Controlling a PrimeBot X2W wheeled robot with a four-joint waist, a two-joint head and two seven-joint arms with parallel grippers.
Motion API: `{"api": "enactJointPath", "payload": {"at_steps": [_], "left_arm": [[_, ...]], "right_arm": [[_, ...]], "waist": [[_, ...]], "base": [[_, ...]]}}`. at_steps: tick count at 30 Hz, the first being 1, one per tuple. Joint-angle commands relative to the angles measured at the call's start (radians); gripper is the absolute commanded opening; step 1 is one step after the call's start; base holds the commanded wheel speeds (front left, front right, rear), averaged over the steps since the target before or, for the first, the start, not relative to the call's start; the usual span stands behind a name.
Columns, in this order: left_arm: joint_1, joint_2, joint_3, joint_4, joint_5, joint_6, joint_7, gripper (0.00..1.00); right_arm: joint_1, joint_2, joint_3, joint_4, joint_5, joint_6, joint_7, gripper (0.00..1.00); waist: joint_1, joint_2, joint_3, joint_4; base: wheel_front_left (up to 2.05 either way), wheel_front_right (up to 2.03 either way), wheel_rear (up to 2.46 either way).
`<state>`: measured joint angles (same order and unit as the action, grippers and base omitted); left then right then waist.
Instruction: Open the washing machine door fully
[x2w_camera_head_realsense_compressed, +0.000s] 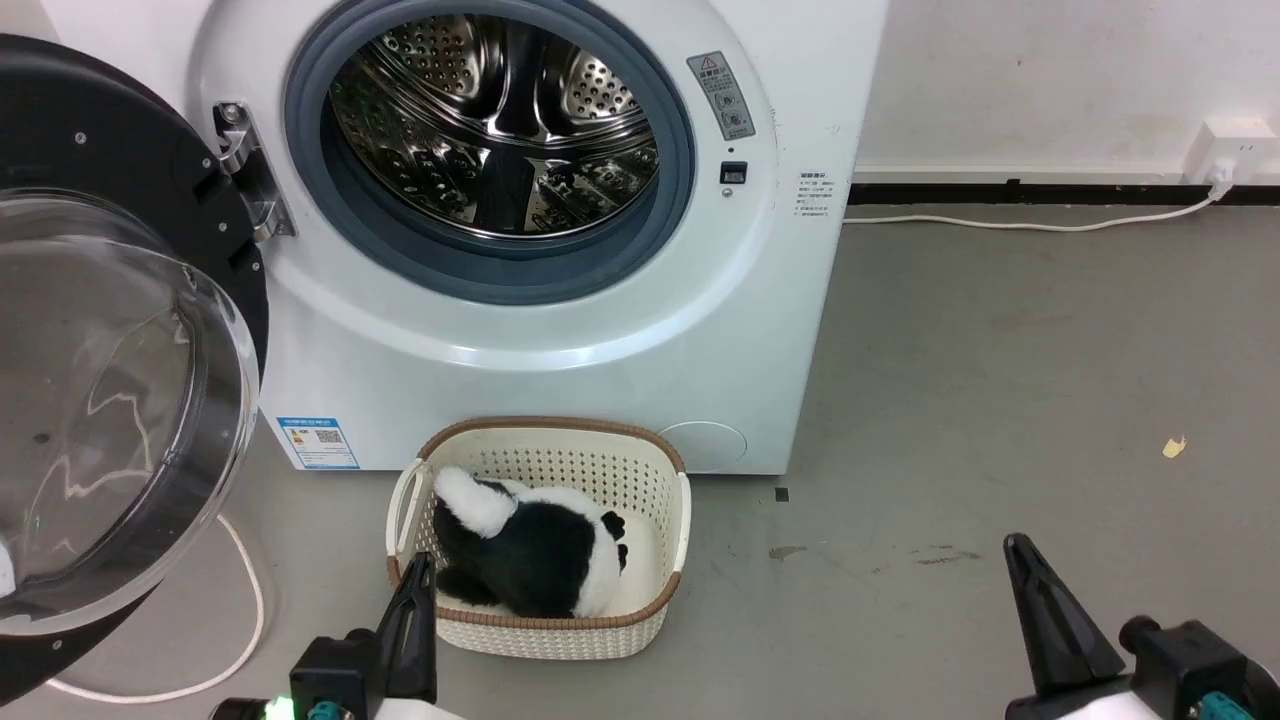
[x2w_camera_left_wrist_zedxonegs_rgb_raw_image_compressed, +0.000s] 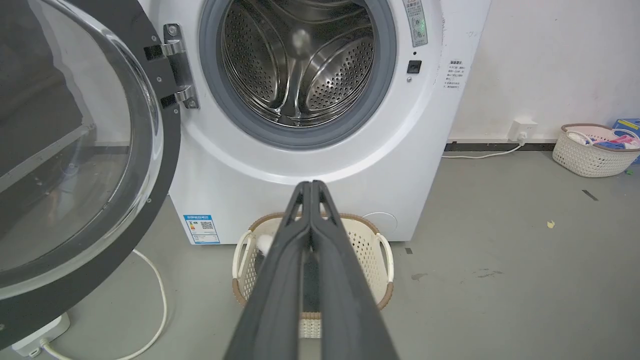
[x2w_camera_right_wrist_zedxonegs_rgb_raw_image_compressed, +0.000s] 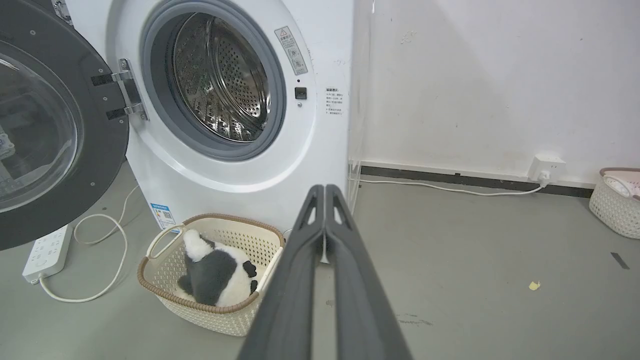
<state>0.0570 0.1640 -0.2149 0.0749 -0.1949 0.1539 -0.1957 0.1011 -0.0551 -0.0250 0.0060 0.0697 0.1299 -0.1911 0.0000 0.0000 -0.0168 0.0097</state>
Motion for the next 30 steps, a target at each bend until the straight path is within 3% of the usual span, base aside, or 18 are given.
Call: {"api": "enactJointPath", "payload": {"at_steps": [1, 30], "left_arm": [[-0.012, -0.008, 0.006, -0.005, 0.010, -0.008, 0.005, 0.00], [-0.026, -0.041, 0.071, -0.026, 0.067, -0.053, 0.064, 0.00]], "right_arm": [[-0.015, 0.001, 0.001, -0.001, -0.009, 0.000, 0.005, 0.00], [-0.042, 0.002, 0.009, -0.003, -0.028, 0.000, 0.063, 0.00]], "waist": [[0.0000, 0.0000, 0.000, 0.000], [0.0000, 0.0000, 0.005, -0.003]], "base": [[0.00, 0.00, 0.00], [0.00, 0.00, 0.00]]}}
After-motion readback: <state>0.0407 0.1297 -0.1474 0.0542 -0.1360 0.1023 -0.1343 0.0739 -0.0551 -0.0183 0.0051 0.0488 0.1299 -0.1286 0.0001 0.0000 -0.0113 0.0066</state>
